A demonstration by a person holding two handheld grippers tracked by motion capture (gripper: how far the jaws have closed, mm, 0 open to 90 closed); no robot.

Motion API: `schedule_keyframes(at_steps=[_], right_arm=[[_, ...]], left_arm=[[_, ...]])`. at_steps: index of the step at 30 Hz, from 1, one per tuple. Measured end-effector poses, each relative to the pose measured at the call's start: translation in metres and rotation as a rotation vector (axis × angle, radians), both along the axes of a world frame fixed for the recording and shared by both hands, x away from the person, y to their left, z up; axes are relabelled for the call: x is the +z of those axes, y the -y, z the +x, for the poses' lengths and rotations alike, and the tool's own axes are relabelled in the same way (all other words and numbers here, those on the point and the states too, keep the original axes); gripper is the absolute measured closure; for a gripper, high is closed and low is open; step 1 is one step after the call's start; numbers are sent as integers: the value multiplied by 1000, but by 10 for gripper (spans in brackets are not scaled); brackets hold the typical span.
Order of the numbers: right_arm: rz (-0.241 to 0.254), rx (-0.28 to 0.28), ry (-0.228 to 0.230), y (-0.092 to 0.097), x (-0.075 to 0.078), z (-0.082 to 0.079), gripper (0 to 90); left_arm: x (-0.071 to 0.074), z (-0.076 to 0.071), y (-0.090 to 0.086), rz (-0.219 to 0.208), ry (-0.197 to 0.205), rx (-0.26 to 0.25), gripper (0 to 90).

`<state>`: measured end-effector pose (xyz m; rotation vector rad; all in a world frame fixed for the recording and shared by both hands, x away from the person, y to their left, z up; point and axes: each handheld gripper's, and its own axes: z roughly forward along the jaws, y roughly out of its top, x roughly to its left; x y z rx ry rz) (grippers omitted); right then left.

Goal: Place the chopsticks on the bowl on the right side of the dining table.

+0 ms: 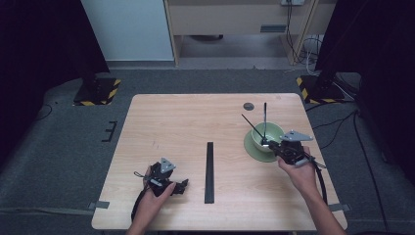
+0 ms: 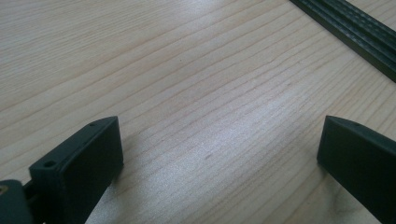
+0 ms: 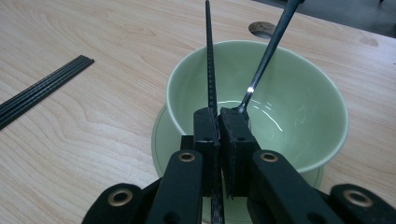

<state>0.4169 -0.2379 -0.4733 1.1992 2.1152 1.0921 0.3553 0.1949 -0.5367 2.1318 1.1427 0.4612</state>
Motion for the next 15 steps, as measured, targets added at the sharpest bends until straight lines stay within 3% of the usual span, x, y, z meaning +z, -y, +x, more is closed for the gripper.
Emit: schedule_keyframes(at_steps=[15], right_arm=[[-1,1,-9,2,0,0,858]], left_arm=[[0,0,0,0,0,0,0]])
